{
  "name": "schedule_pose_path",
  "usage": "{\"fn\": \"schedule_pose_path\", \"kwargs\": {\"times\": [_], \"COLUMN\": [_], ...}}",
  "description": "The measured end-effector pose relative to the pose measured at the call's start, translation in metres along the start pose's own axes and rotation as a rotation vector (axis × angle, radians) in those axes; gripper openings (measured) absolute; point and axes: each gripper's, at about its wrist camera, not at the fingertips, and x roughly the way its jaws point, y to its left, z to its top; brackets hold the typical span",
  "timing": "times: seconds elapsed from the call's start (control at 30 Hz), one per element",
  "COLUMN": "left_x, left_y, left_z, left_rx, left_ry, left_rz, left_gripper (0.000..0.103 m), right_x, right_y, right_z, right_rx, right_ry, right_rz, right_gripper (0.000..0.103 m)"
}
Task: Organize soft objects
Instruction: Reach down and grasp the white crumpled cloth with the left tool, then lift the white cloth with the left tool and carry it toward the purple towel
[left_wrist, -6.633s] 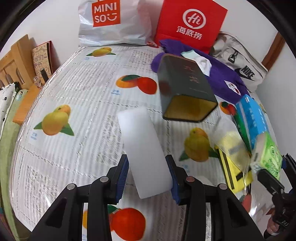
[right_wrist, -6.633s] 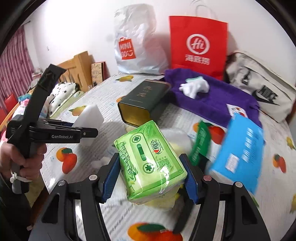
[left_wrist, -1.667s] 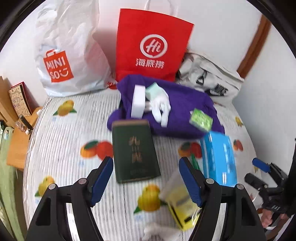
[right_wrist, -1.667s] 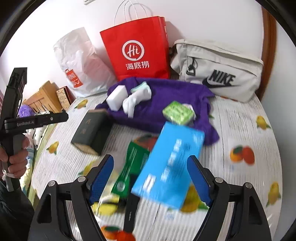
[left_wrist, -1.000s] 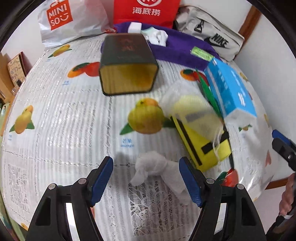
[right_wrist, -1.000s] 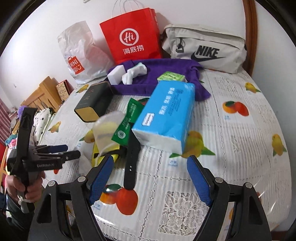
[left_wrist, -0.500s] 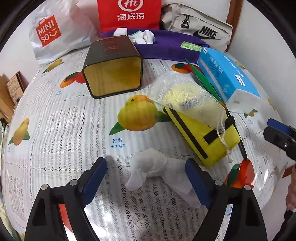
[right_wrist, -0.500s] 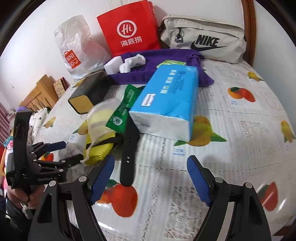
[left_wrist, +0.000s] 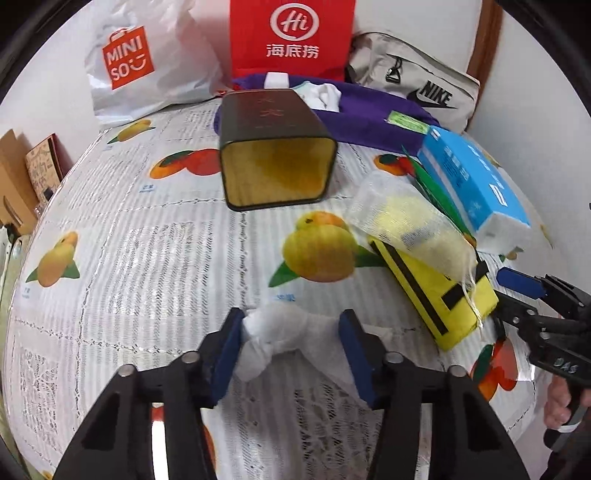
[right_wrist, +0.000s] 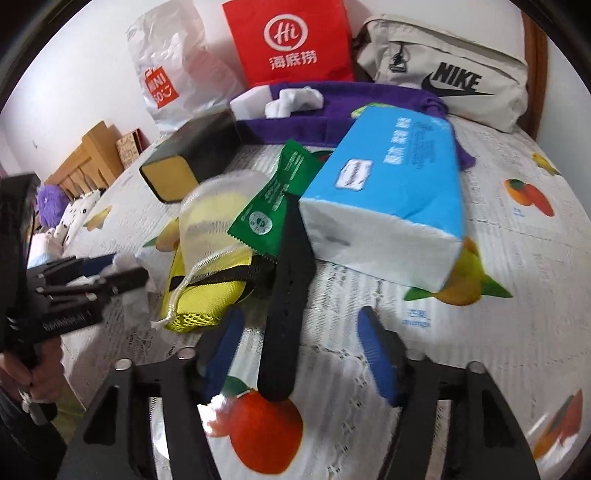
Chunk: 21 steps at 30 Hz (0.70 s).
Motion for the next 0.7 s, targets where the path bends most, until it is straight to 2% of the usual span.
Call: {"fn": "schedule_pose_path", "kwargs": {"times": [0.03,0.07,0.1,0.13,0.23,0.4,0.53,0.7], "left_x": [-0.001,-0.001,-0.001,-0.001,-0.002,-0.002,-0.002,-0.003], "left_y": [0.002,0.004,0.008,0.010,0.012,0.007,0.006,0.007], "left_z": [0.001,0.001,0.001,0.001,0.001,0.000,0.000,0.001], "left_rx": [-0.005,-0.013,-0.029,-0.040,-0.055,-0.043,-0.043,-0.048], "left_ry": [-0.005,-0.006,-0.009,-0.010,-0.011,-0.015,-0.014,-0.010], "left_rz": [0.001,-0.004,-0.014,-0.019,-0.032,-0.002,0.001,-0.001], "left_gripper": [0.041,0.040,0.037,0.036,0.036,0.036,0.036,0.036], "right_x": [0.002,0.003,0.003,0.003,-0.002,-0.018,-0.025,-0.017], "right_y": [0.004,0.008,0.010,0.012,0.014,0.004,-0.007,-0.009], "right_z": [0.000,0.000,0.000,0.000,-0.003,-0.017,-0.026,-0.015], "right_rx": [-0.029,-0.059,-0.079,-0.093,-0.108,-0.070,-0.040,-0.042], "right_ry": [-0.018,-0.022,-0.019,-0.014,0.006,0.023,0.042,0.026], "right_rz": [-0.034,-0.063,-0.065,-0.051,-0.045,-0.030,-0.037,-0.009], "right_gripper": [0.050,0.036,0.031,0.019,0.016,0.007,0.006,0.007]}}
